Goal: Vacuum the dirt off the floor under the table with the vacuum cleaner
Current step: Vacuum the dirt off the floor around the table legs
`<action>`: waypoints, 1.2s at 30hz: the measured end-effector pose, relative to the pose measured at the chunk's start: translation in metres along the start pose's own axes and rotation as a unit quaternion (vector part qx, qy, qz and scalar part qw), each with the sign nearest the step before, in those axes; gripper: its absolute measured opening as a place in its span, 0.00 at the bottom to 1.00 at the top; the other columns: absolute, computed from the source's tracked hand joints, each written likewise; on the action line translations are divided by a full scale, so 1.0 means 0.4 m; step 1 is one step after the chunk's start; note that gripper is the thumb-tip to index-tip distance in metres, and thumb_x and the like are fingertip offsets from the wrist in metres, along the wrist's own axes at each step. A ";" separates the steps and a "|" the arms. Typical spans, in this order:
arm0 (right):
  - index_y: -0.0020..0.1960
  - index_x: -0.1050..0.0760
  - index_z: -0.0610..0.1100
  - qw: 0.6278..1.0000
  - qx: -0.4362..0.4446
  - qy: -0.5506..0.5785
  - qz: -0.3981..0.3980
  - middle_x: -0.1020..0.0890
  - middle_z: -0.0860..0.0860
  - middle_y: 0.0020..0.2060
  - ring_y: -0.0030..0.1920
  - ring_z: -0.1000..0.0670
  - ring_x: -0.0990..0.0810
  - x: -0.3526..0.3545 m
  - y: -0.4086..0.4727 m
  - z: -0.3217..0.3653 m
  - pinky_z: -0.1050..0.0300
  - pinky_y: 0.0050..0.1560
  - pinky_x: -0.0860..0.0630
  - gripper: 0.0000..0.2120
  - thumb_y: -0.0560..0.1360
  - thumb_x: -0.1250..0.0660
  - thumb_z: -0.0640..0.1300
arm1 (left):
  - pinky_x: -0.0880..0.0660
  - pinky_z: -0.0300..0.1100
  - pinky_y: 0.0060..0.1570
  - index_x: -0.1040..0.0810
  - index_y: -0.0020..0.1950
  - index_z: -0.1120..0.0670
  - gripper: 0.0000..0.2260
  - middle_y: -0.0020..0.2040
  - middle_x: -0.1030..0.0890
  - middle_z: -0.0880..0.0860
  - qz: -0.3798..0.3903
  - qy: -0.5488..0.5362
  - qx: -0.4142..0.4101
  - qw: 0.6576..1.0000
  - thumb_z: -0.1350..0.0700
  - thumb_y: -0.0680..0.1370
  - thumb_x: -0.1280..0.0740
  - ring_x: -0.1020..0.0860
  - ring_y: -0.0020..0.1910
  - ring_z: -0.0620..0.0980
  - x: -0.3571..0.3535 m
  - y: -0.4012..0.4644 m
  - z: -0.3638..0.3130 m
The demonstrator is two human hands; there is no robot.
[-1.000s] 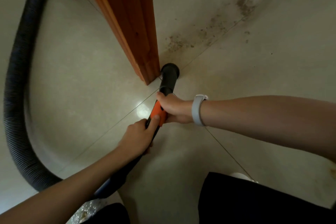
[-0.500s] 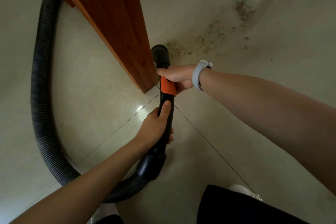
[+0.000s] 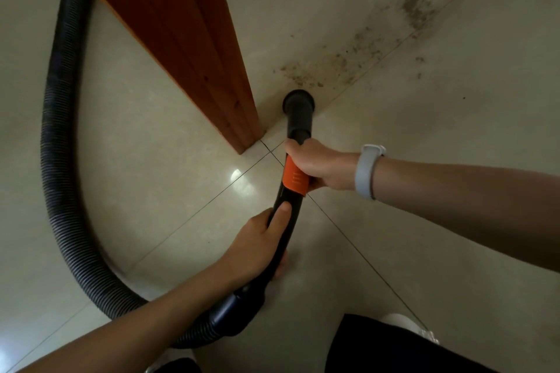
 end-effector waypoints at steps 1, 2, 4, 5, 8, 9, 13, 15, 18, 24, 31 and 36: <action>0.56 0.38 0.41 1.000 -0.006 0.004 -0.010 0.28 0.45 0.44 0.47 0.45 0.24 0.007 -0.003 -0.012 0.55 0.39 0.22 0.13 0.82 0.47 0.52 | 0.29 0.38 0.24 0.31 0.44 0.55 0.18 0.27 0.24 0.52 0.007 0.001 -0.001 1.000 0.42 0.80 0.49 0.27 0.21 0.48 -0.007 -0.002 0.001; 0.57 0.38 0.41 1.000 -0.010 0.006 -0.015 0.28 0.44 0.44 0.47 0.45 0.24 0.008 -0.004 -0.020 0.56 0.37 0.22 0.14 0.82 0.47 0.52 | 0.29 0.38 0.25 0.31 0.44 0.55 0.18 0.27 0.24 0.52 0.010 0.001 0.000 1.000 0.42 0.80 0.48 0.27 0.21 0.48 -0.010 -0.003 0.003; 0.58 0.38 0.42 1.000 -0.009 0.002 -0.009 0.28 0.45 0.44 0.46 0.45 0.24 0.004 -0.001 -0.010 0.56 0.37 0.23 0.14 0.82 0.47 0.52 | 0.29 0.38 0.25 0.31 0.44 0.55 0.19 0.27 0.24 0.52 0.004 -0.002 0.000 1.000 0.42 0.80 0.48 0.27 0.21 0.48 -0.006 0.002 0.002; 0.58 0.38 0.42 1.000 -0.003 -0.001 -0.002 0.28 0.45 0.44 0.45 0.46 0.24 0.000 0.003 0.005 0.55 0.39 0.22 0.14 0.82 0.47 0.52 | 0.29 0.38 0.25 0.30 0.44 0.55 0.19 0.27 0.24 0.52 -0.006 -0.005 0.000 1.000 0.42 0.80 0.49 0.27 0.21 0.48 0.003 0.009 0.000; 0.61 0.38 0.42 0.999 0.019 0.012 0.026 0.26 0.42 0.52 0.52 0.43 0.23 -0.019 0.014 0.066 0.50 0.50 0.22 0.17 0.81 0.46 0.54 | 0.28 0.40 0.25 0.31 0.43 0.56 0.20 0.26 0.23 0.53 -0.037 -0.017 0.000 0.999 0.42 0.81 0.49 0.27 0.21 0.50 0.045 0.035 -0.008; 0.62 0.37 0.43 0.999 0.027 0.027 0.035 0.26 0.42 0.53 0.53 0.43 0.23 -0.024 0.018 0.084 0.50 0.53 0.22 0.17 0.81 0.45 0.54 | 0.27 0.41 0.27 0.31 0.43 0.58 0.21 0.26 0.23 0.53 -0.044 -0.029 0.000 0.999 0.42 0.81 0.50 0.27 0.22 0.52 0.060 0.046 -0.012; 0.54 0.34 0.46 0.986 0.065 0.127 0.081 0.26 0.46 0.47 0.49 0.47 0.24 -0.045 0.009 0.106 0.51 0.54 0.24 0.09 0.80 0.43 0.51 | 0.25 0.46 0.33 0.30 0.44 0.60 0.24 0.27 0.24 0.56 -0.062 -0.079 0.004 0.995 0.40 0.80 0.50 0.26 0.25 0.56 0.093 0.080 -0.027; 0.58 0.35 0.47 0.980 0.079 0.156 0.091 0.26 0.48 0.48 0.52 0.46 0.24 -0.051 0.010 0.090 0.50 0.57 0.25 0.10 0.80 0.41 0.50 | 0.25 0.48 0.35 0.28 0.43 0.60 0.26 0.28 0.23 0.58 -0.065 -0.090 0.005 0.994 0.39 0.80 0.50 0.26 0.26 0.56 0.091 0.092 -0.033; 0.55 0.32 0.44 0.978 0.090 0.172 0.080 0.25 0.47 0.47 0.52 0.47 0.24 -0.038 0.018 0.088 0.50 0.60 0.26 0.10 0.80 0.41 0.50 | 0.25 0.46 0.34 0.27 0.42 0.60 0.27 0.28 0.23 0.56 -0.065 -0.109 0.014 0.992 0.38 0.80 0.50 0.26 0.26 0.55 0.079 0.113 -0.041; 0.47 0.32 0.44 0.976 0.085 0.194 0.052 0.25 0.47 0.41 0.41 0.49 0.24 0.003 0.027 0.149 0.54 0.49 0.24 0.09 0.80 0.41 0.50 | 0.25 0.43 0.31 0.27 0.42 0.59 0.25 0.29 0.24 0.56 -0.089 -0.170 0.037 0.981 0.38 0.79 0.47 0.25 0.26 0.52 0.090 0.157 -0.087; 0.47 0.32 0.44 0.981 0.056 0.183 0.040 0.25 0.46 0.42 0.43 0.48 0.23 -0.002 0.002 0.078 0.53 0.50 0.23 0.10 0.80 0.41 0.50 | 0.26 0.40 0.26 0.27 0.42 0.61 0.27 0.28 0.23 0.56 -0.121 -0.116 0.043 0.985 0.37 0.79 0.47 0.26 0.22 0.51 0.056 0.111 -0.059; 0.48 0.33 0.41 0.984 0.031 0.168 0.044 0.26 0.45 0.42 0.43 0.47 0.24 0.007 -0.025 -0.040 0.52 0.52 0.23 0.10 0.79 0.41 0.49 | 0.23 0.39 0.30 0.26 0.49 0.60 0.25 0.32 0.21 0.54 -0.057 -0.013 0.010 0.998 0.39 0.80 0.49 0.23 0.26 0.48 -0.040 0.066 -0.029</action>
Point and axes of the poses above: each hand's wrist, its own y-axis towards the middle knuckle, its own x-axis out of the back of the hand, z = x × y, the point moved 8 cm from there along y, towards the middle knuckle
